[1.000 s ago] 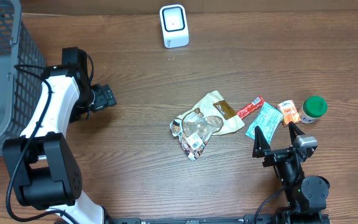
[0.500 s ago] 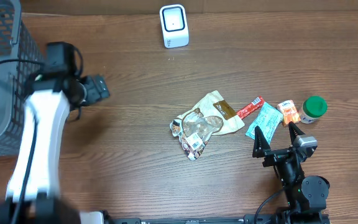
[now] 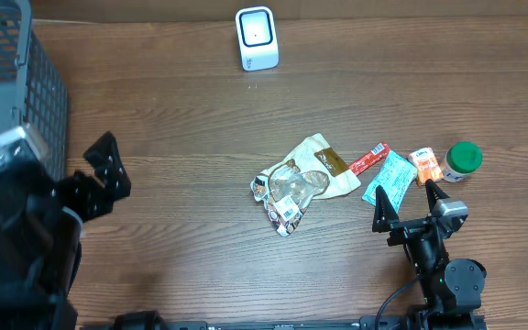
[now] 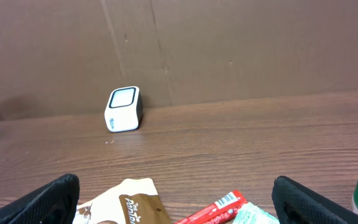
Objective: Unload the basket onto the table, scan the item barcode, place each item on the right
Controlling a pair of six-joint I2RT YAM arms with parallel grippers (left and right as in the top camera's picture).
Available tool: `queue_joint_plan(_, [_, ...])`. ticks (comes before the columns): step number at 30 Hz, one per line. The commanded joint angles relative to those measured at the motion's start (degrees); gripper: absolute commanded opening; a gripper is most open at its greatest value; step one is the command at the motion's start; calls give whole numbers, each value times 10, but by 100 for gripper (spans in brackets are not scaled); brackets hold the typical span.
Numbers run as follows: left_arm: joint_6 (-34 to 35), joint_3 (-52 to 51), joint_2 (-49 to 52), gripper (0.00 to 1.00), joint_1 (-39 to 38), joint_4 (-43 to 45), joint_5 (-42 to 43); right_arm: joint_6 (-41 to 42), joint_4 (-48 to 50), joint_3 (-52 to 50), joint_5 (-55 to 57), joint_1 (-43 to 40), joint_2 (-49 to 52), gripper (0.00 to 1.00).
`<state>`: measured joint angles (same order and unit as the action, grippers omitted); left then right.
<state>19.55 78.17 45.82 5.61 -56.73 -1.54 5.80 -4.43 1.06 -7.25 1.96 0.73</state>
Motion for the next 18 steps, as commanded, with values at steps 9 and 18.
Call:
queue_joint_plan(9, [3,-86,-96,100,-5,-2,1,1,2,-6,1,-1,-5,100])
queue_joint_plan(18, [23,-288,-244,100,-5,5,5,1,2,-6,1,-1,-5,100])
